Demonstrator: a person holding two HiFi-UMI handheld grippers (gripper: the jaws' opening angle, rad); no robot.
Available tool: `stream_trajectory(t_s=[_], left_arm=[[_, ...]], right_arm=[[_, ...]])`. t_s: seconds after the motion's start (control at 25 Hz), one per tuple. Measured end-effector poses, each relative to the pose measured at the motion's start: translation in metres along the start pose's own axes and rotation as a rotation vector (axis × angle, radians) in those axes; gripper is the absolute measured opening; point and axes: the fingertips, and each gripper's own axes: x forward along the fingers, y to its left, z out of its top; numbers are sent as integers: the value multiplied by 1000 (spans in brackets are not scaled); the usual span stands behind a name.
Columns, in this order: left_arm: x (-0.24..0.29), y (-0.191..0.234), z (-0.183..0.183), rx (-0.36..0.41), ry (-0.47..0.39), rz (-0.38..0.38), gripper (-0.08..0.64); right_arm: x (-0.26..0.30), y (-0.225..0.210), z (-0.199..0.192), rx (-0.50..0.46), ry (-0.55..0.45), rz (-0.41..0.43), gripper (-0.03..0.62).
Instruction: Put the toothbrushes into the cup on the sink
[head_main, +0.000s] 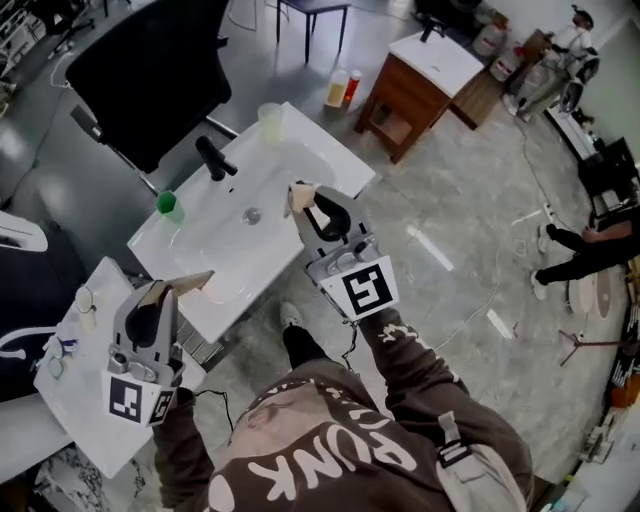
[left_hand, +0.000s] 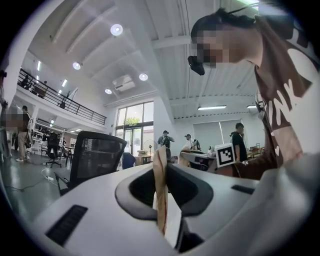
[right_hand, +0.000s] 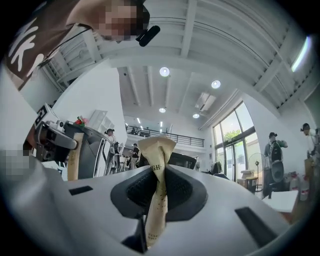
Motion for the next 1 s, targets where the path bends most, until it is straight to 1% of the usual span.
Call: stream_trajectory(t_s=[0.2,0.52,0.6,0.76,0.92,1.0], left_arm=[[44,31,-8,-2,20,51,52],[88,66,-29,-8,75,117,52],[96,72,-33,-15,85,130,52],[107,81,-41,-18,112,152,52],[117,90,-45,-16,124,173,52],[120,94,-47,-15,126,180,52]], right_arm=[[85,-72,-31,-30,-40,-4,43],[202,-143,-104,-23,-55,-8,43],[225,-155,-125,-9,-44,-6,44],[260,-168,-174,20,9,-6,44],[275,-172,-226,36,83,-11,44],[280,-174,-246,41,102,-22,44]])
